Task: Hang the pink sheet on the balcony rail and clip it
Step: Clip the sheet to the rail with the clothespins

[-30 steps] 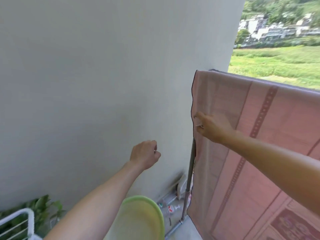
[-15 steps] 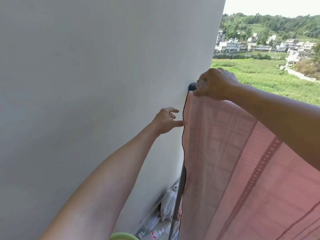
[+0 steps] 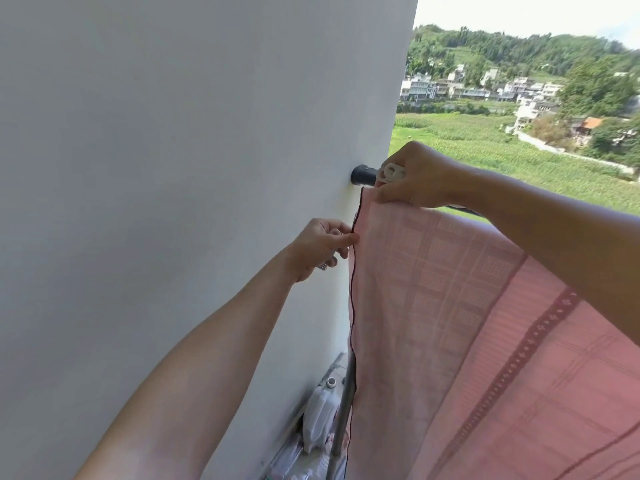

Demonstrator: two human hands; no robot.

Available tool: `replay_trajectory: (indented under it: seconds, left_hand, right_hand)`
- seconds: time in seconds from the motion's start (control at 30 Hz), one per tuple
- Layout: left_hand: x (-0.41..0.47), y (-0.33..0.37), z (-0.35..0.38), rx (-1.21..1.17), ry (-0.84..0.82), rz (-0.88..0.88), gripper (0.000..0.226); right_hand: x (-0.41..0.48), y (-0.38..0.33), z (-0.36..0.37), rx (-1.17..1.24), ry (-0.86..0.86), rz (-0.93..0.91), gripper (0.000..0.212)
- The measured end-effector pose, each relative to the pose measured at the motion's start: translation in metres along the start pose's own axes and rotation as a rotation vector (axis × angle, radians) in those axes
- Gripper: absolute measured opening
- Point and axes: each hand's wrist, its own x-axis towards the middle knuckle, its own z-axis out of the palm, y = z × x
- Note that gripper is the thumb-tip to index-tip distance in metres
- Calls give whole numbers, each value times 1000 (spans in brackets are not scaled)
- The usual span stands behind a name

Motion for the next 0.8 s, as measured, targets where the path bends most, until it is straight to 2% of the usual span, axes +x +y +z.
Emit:
replay_trajectory:
  seconds: [0.1, 0.2, 0.3, 0.33, 0.4, 0.43, 0.5, 0.6, 0.7, 0.8]
  left_hand:
    - [-3, -10, -8, 69, 186, 190, 11]
    - [-3, -27, 2, 57, 280, 245, 12]
    - [-6, -33, 12, -52, 207, 210, 5]
    - [-9, -33, 14, -89, 152, 181, 10]
    - [-11, -35, 19, -120, 45, 143, 31]
    - [-11, -38, 22, -117, 19, 155, 32]
    - [-7, -40, 23, -136, 42, 194, 20]
    - [-3, -49, 19, -159, 133, 217, 29]
    - [-4, -55, 14, -150, 171, 204, 22]
    - [-1, -53, 18, -161, 178, 198, 23]
  right_hand:
    - [1, -8, 3, -46, 49, -57, 28]
    - [-2, -22, 9, -283, 45, -107, 20]
    - [-5, -31, 15, -464, 53, -142, 9]
    - [-6, -33, 15, -477, 69, -150, 10]
    - [-8, -32, 15, -428, 99, -135, 10]
    - [-10, -31, 17, -382, 112, -127, 9]
    - [-10, -30, 18, -314, 128, -116, 7]
    - [-8, -33, 18, -246, 126, -83, 17]
    - [-2, -47, 15, -171, 71, -30, 31]
    - [6, -61, 13, -138, 40, 8, 20]
